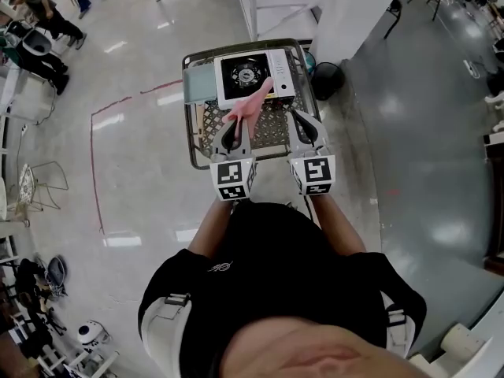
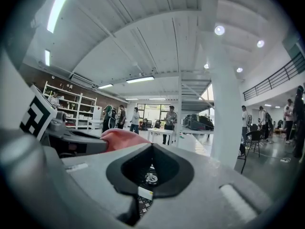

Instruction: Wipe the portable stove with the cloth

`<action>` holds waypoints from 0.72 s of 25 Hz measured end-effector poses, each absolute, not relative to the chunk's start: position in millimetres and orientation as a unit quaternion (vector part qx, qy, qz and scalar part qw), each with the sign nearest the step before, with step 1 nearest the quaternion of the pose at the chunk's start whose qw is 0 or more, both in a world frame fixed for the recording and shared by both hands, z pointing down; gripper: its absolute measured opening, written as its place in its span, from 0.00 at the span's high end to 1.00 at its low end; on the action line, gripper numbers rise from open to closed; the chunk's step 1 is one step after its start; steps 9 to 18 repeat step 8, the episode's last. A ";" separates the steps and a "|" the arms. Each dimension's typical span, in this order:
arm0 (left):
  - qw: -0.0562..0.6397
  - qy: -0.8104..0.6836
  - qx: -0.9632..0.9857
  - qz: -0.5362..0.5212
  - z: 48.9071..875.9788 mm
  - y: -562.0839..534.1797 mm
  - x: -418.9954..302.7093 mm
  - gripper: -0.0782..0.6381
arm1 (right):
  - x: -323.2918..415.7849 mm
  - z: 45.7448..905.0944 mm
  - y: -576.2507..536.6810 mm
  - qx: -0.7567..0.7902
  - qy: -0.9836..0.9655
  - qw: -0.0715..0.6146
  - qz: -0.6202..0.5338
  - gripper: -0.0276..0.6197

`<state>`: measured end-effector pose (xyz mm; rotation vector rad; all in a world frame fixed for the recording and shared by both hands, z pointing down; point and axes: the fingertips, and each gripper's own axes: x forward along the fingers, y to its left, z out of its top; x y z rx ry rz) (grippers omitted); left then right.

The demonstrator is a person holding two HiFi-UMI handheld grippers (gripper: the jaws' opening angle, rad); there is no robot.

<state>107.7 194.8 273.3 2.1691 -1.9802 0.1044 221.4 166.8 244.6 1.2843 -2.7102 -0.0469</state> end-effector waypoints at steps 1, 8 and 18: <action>0.100 -0.671 0.734 0.036 273.5 194.5 109.6 0.87 | 223.5 246.3 166.2 0.426 -0.902 0.071 -0.014 0.95; 0.098 -0.677 0.728 0.039 280.0 184.3 113.3 0.87 | 226.4 256.6 153.7 0.419 -0.906 0.067 -0.008 0.95; 0.098 -0.677 0.728 0.039 280.0 184.3 113.3 0.87 | 226.4 256.6 153.7 0.419 -0.906 0.067 -0.008 0.95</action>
